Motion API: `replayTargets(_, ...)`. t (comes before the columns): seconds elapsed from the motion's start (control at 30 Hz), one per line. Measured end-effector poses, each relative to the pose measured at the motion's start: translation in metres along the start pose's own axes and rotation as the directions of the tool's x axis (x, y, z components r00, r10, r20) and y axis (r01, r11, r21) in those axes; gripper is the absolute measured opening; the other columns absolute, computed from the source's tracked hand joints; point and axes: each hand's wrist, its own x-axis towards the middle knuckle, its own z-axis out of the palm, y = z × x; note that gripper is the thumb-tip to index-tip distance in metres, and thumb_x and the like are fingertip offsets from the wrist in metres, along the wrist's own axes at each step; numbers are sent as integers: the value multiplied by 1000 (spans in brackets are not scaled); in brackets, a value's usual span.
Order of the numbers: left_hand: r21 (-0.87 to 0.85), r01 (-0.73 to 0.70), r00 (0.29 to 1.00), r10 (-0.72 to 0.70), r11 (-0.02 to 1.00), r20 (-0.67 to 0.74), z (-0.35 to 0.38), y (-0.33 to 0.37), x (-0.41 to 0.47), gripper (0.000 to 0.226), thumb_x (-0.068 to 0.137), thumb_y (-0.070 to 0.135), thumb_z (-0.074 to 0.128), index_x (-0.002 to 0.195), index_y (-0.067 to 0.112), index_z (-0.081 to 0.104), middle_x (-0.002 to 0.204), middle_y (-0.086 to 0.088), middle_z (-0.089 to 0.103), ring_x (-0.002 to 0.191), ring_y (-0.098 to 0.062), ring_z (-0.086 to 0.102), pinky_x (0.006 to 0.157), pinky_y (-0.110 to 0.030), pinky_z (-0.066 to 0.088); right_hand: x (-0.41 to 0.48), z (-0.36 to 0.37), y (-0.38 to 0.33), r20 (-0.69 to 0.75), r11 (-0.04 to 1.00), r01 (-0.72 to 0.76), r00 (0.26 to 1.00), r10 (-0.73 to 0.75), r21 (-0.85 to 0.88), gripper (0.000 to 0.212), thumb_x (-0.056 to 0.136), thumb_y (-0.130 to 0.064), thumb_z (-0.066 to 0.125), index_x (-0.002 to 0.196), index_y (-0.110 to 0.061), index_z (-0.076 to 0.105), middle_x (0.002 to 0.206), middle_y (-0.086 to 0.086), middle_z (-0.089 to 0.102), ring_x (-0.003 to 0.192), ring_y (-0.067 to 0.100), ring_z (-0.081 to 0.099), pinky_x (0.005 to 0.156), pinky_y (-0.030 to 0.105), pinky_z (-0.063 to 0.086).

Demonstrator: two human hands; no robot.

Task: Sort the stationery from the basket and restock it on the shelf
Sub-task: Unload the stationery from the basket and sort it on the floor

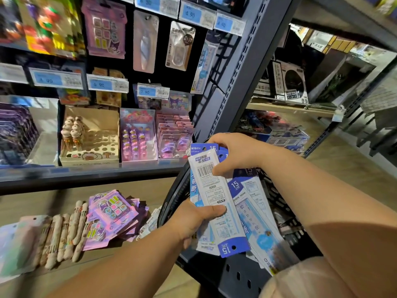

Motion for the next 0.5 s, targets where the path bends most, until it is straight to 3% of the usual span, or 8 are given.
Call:
replayTargets(0.13, -53, -1, 1000, -1, 999, -27, -4, 2, -5, 31, 85, -2, 67, 115, 7, 65, 107, -13, 74, 94, -31, 72, 71, -39, 60, -11, 2, 2, -66, 999, -40, 997, 41, 23, 57, 74, -43, 79, 121, -34, 48, 95, -18, 61, 87, 4, 63, 79, 34, 54)
replayTargets(0.23, -112, -19, 997, 10, 994, -78, -10, 6, -7, 29, 86, -2, 65, 114, 7, 64, 102, -13, 75, 87, -29, 74, 64, -38, 60, -19, 3, 10, -90, 994, -50, 994, 58, 93, 80, 72, -46, 79, 138, -39, 35, 110, -11, 59, 97, 10, 62, 90, 36, 51)
replayTargets(0.33, -181, -58, 994, 41, 982, -100, -18, 17, -10, 35, 81, 1, 66, 116, 5, 63, 104, -16, 74, 85, -30, 74, 60, -38, 60, -25, 5, 18, -46, 968, -76, 995, 90, 240, 91, 69, -39, 83, 142, -42, 28, 118, -6, 59, 93, 16, 67, 89, 41, 54)
replayTargets(0.43, -236, -125, 983, 87, 964, -163, -30, 32, -11, 47, 71, 9, 67, 118, 5, 63, 107, -18, 73, 87, -31, 73, 62, -41, 61, -26, 14, 26, 85, 942, -126, 991, 104, 312, 79, 71, -33, 84, 135, -38, 36, 115, -2, 65, 97, 17, 69, 89, 46, 55)
replayTargets(0.5, -272, -147, 975, 93, 951, -201, -37, 43, -9, 48, 71, 12, 67, 119, 8, 63, 109, -18, 72, 94, -34, 72, 73, -48, 61, -23, 21, 25, 93, 951, -133, 990, 111, 281, 56, 79, -34, 77, 125, -34, 43, 118, -8, 64, 103, 12, 65, 91, 43, 53)
